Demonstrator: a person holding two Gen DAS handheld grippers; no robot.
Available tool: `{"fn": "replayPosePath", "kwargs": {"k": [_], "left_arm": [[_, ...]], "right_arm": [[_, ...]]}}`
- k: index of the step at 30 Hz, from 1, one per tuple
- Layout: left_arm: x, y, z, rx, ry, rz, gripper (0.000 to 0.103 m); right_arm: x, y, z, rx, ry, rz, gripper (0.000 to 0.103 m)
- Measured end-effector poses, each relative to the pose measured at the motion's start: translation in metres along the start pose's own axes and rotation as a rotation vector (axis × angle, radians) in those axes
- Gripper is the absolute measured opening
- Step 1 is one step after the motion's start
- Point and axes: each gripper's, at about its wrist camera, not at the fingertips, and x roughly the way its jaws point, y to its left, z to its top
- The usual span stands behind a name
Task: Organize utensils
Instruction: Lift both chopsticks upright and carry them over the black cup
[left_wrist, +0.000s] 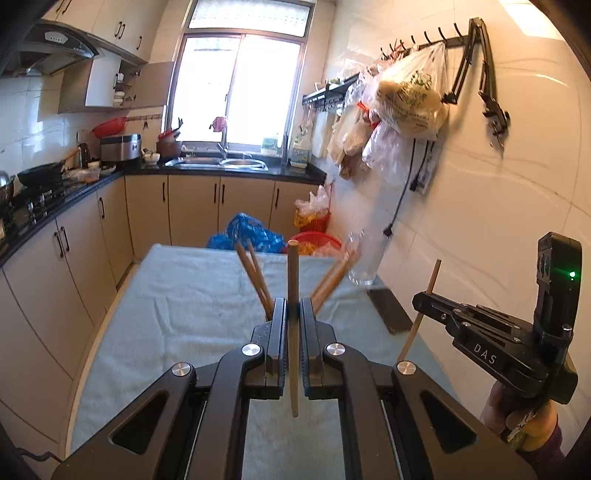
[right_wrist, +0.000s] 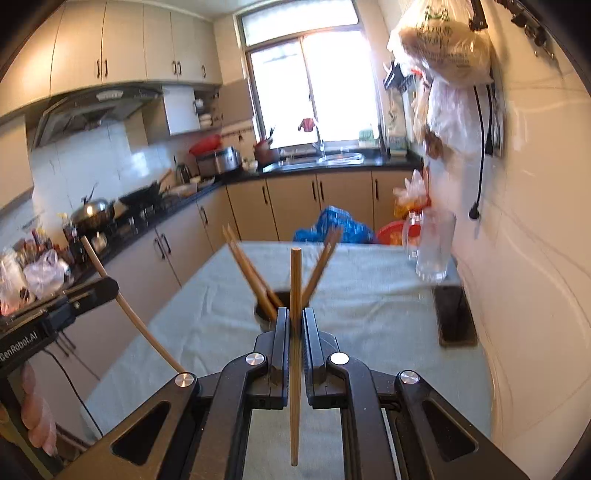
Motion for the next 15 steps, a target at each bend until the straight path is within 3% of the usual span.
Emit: {"fn": "replayPosePath", "kwargs": {"k": [8, 15], "left_arm": [[0.025, -0.001, 0.057, -0.012, -0.071, 0.012, 0.006], [0.054, -0.006, 0.078, -0.005, -0.093, 0.012, 0.006]], "right_arm": [[0.028, 0.002, 0.057, 0.063, -0.116, 0.012, 0.007], [0.057, -0.011, 0.081, 0.158, -0.146, 0.028, 0.007]]}}
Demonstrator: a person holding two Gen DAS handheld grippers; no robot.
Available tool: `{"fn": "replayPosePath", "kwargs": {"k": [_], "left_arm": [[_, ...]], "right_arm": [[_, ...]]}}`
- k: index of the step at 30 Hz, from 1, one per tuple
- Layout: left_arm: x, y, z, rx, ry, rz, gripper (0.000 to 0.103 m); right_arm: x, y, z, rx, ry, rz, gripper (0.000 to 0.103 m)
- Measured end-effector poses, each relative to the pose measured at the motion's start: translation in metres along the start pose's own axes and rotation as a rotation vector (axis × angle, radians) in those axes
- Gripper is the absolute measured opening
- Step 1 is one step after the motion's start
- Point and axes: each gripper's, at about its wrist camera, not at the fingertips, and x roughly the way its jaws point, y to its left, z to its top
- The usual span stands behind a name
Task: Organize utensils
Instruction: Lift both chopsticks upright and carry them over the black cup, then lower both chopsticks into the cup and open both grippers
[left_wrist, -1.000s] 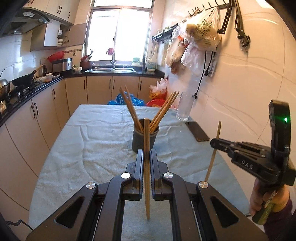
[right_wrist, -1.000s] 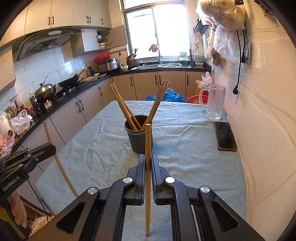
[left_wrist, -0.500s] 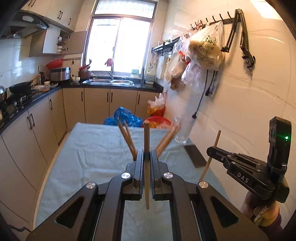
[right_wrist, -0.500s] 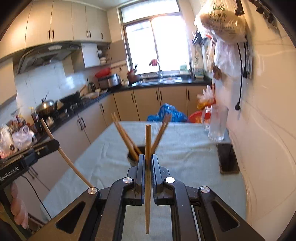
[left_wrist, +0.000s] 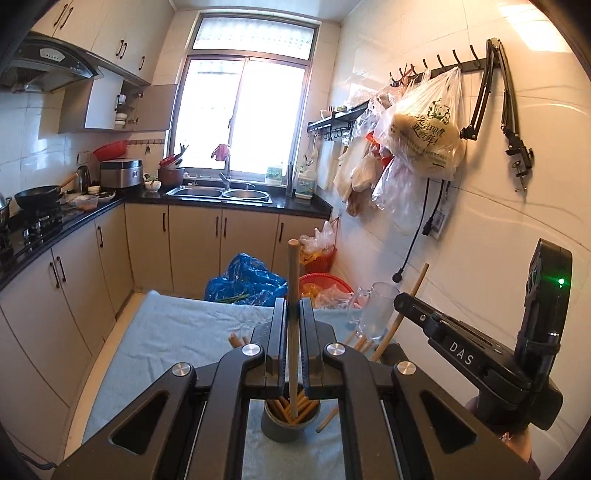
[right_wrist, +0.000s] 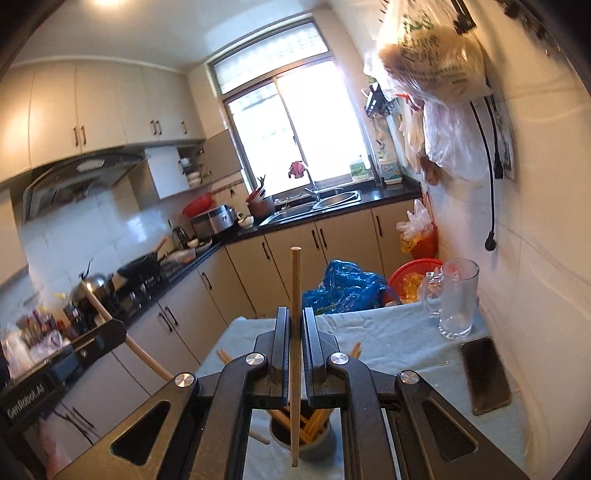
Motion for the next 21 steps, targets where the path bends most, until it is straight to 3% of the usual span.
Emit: {"fn": "replayPosePath", "kwargs": {"k": [6, 21], "left_arm": [[0.029, -0.002, -0.007, 0.022, 0.006, 0.03, 0.006], [0.077, 0.016, -0.053, -0.005, 0.135, 0.044, 0.006]], "right_arm": [[0.022, -0.005, -0.003, 0.006, -0.021, -0.023, 0.007], [0.06, -0.028, -0.05, 0.023, 0.111, -0.04, 0.007]]}}
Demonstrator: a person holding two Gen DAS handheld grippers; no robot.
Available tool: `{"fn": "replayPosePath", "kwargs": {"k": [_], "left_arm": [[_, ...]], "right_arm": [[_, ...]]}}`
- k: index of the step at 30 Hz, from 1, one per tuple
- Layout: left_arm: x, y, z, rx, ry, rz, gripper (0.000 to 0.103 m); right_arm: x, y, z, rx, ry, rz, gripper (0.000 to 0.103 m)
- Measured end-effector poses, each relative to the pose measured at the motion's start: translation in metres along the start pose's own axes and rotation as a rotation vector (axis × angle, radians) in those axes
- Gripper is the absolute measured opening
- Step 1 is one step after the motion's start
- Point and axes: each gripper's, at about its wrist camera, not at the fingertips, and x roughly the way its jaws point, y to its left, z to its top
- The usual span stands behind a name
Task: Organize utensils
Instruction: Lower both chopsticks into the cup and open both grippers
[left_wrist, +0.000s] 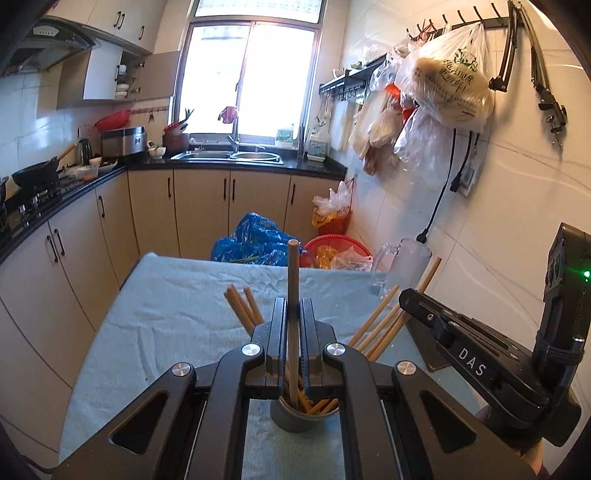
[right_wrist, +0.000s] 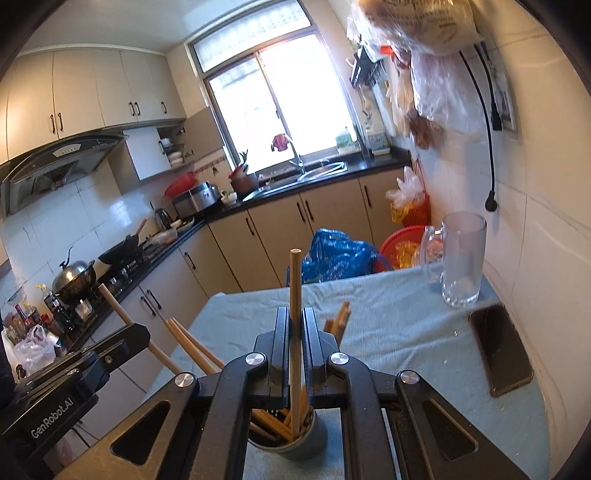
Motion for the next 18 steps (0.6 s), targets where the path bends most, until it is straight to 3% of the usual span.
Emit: {"fn": "replayPosePath", "kwargs": {"k": [13, 18], "left_arm": [[0.016, 0.004, -0.03, -0.011, 0.085, 0.022, 0.006], [0.014, 0.003, -0.036, 0.0, 0.075, 0.041, 0.006]], "right_arm": [[0.017, -0.006, -0.025, -0.008, 0.077, -0.008, 0.007], [0.017, -0.005, -0.025, -0.006, 0.081, -0.011, 0.007]]}}
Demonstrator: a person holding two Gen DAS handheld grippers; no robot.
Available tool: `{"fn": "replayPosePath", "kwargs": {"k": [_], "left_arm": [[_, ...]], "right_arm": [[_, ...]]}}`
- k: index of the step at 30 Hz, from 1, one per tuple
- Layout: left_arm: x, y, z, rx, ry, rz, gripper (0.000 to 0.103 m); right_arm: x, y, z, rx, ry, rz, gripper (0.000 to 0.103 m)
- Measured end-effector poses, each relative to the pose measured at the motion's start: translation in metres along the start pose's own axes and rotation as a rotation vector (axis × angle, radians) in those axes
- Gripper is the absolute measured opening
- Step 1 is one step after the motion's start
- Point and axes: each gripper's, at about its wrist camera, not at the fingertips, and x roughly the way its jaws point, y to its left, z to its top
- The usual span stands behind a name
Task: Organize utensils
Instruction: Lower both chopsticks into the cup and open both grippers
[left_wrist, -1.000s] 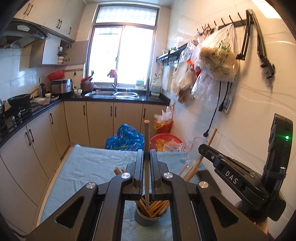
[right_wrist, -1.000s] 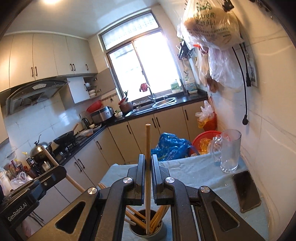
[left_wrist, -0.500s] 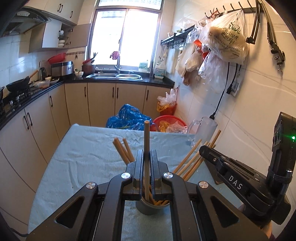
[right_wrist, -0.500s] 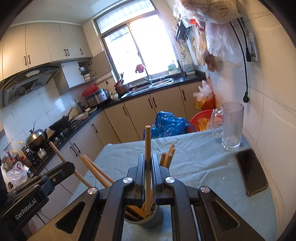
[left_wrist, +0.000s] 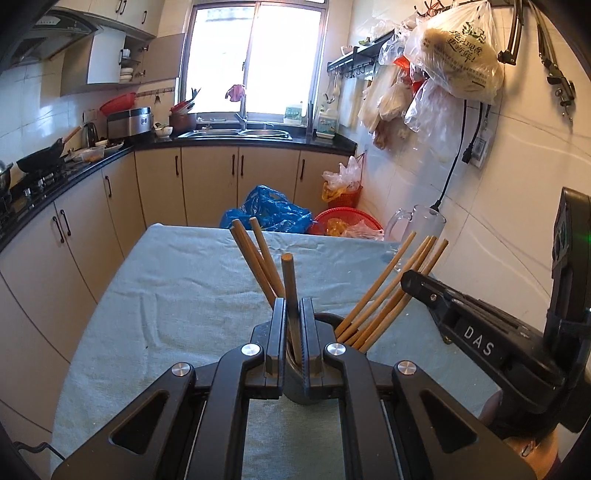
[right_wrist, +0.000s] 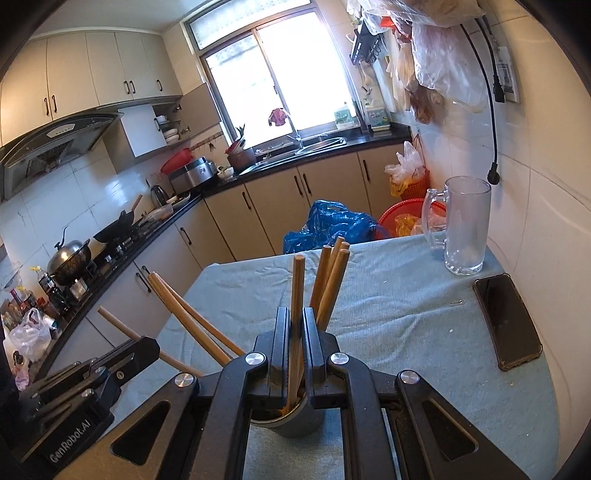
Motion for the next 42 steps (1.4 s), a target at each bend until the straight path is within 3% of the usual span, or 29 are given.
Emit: {"fn": "replayPosePath", "kwargs": {"k": [26, 32, 34, 36, 42], "left_arm": [[-0.008, 0.006, -0.008, -0.022, 0.022, 0.007, 0.007], [-0.019, 0.009, -0.009, -0.022, 0.011, 0.013, 0.008], [-0.024, 0.012, -0.008, -0.031, 0.01, 0.017, 0.016], [-0.03, 0.016, -0.009, -0.048, 0.003, 0.018, 0.034], [-0.057, 0.028, -0.009, -0.1, -0.023, 0.016, 0.046]], "right_arm": [[-0.004, 0.003, 0.003, 0.001, 0.005, 0.011, 0.008], [-0.009, 0.003, 0.005, 0.011, -0.01, 0.004, 0.029], [-0.013, 0.004, 0.006, 0.014, -0.016, 0.002, 0.035], [-0.018, 0.005, 0.007, 0.017, -0.025, 0.0, 0.04], [-0.033, 0.01, 0.01, 0.011, -0.05, -0.009, 0.046]]}}
